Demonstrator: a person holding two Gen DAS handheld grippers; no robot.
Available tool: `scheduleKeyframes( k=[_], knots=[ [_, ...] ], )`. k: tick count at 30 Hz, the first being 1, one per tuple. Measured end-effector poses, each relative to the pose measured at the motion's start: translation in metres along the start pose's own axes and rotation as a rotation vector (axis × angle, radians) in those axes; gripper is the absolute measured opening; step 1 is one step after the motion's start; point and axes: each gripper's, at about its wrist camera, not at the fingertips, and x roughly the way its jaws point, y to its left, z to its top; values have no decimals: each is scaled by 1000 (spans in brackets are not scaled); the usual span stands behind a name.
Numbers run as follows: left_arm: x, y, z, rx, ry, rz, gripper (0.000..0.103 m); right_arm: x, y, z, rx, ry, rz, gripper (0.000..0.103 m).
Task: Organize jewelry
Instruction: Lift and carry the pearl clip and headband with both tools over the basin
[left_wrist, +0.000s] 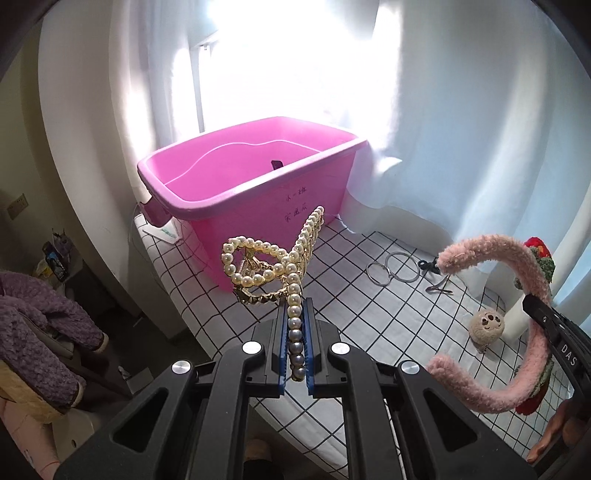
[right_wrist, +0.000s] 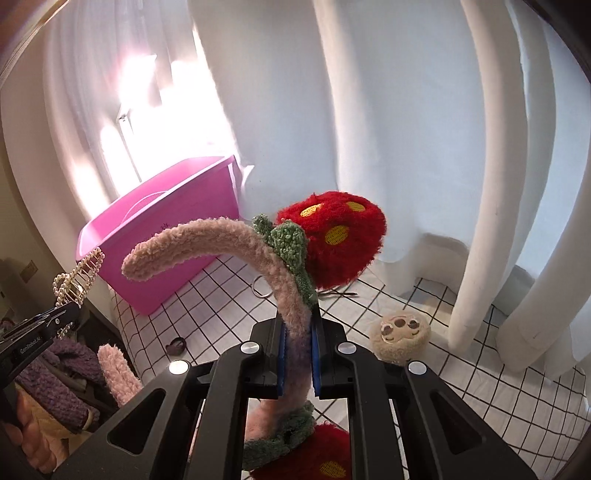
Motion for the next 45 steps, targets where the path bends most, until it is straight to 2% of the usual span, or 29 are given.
scheduleKeyframes(
  k=[6,13,23,29,36,45],
  knots=[
    [-3,34,36,-15,-52,21,8,13,41,37,-25,-50,58,10],
    [12,81,95,0,-92,23,8,38,101,87,-54,-99,90,10],
    [65,138,164,9,-89,2,8,100,177,156,-89,-102,129,10],
    [105,162,179,18,-33,-20,8,146,206,181,-98,-53,137,10],
    [145,176,184,38,64,-40,8,192,221,204,-120,28,101,10],
    [181,167,189,48,162,-88,8,257,233,226,-160,209,36,10]
  ],
)
